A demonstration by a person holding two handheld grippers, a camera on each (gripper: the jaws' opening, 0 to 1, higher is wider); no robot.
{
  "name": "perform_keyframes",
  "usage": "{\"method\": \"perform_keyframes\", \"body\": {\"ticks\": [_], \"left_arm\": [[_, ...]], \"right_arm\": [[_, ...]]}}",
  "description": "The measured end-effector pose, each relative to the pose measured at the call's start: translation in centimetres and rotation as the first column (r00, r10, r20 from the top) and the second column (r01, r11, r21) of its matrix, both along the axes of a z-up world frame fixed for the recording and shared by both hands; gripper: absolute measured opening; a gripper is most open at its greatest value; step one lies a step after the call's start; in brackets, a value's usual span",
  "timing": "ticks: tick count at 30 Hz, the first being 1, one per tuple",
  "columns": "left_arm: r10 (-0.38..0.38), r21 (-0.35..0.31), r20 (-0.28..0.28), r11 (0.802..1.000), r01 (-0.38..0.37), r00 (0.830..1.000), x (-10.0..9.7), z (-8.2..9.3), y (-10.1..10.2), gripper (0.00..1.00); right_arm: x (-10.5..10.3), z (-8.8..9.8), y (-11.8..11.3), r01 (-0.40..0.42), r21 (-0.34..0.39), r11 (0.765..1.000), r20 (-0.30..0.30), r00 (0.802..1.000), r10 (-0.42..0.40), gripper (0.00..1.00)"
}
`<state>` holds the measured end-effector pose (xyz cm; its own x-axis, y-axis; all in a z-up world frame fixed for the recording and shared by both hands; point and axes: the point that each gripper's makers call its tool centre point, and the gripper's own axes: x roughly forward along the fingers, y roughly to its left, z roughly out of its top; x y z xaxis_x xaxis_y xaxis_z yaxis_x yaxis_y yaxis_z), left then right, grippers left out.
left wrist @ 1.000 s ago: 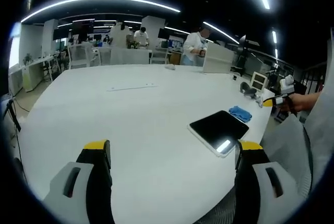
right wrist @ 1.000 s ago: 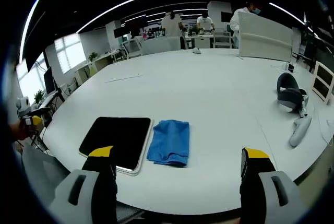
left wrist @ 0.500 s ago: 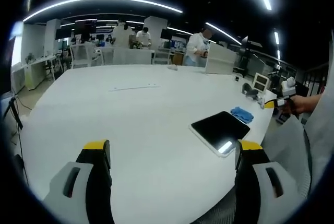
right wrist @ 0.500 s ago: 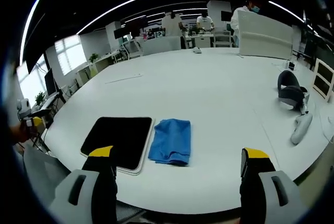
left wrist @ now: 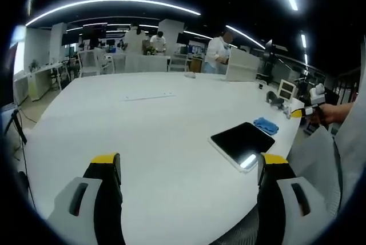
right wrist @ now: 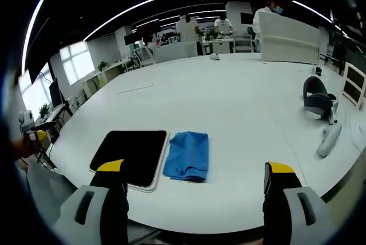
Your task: Wipe the mirror surface with the cleaning cloth until all visible marks leave the cleaned area.
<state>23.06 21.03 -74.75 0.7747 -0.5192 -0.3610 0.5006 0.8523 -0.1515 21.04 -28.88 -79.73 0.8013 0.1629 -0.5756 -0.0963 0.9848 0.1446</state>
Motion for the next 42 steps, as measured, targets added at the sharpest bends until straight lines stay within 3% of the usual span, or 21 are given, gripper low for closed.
{"method": "perform_keyframes", "body": {"ticks": [15, 22, 28, 35, 36, 40, 42], "left_arm": [[-0.011, 0.008, -0.026, 1.0, 0.011, 1.0, -0.1, -0.5, -0.2, 0.99], [-0.006, -0.003, -0.022, 1.0, 0.006, 1.0, -0.1, -0.6, -0.4, 0.99], [-0.013, -0.004, -0.037, 1.0, 0.013, 0.999, -0.7, -1.3, -1.1, 0.99], [-0.011, 0.002, -0.044, 1.0, 0.011, 0.999, -1.2, -1.9, -1.9, 0.99], [-0.009, -0.002, -0.041, 1.0, 0.009, 0.999, -1.2, -1.9, -2.0, 0.99], [-0.019, 0.004, -0.039, 1.0, 0.019, 0.999, -1.5, -1.9, -2.7, 0.99], [-0.024, -0.005, -0.037, 1.0, 0.024, 0.999, -1.6, -1.7, -3.2, 0.99]], "right_arm": [[0.0, 1.3, -1.1, 0.025, 0.009, 1.0, 0.007, 1.0, -0.025, 0.99], [3.1, 4.5, -1.1, 0.017, -0.011, 1.0, 0.084, 0.996, -0.016, 0.99], [5.3, 5.0, -0.3, 0.011, -0.026, 1.0, 0.121, 0.993, -0.008, 0.99], [7.0, 1.6, 1.3, 0.001, -0.095, 0.996, 0.125, 0.992, 0.011, 0.98], [7.1, 0.6, 1.3, -0.003, -0.123, 0.992, 0.11, 0.994, 0.017, 0.93], [7.5, -1.1, 1.7, 0.008, -0.121, 0.993, 0.109, 0.994, 0.005, 0.87], [7.8, -2.5, 1.9, 0.002, -0.125, 0.992, 0.089, 0.996, 0.01, 0.78]]}}
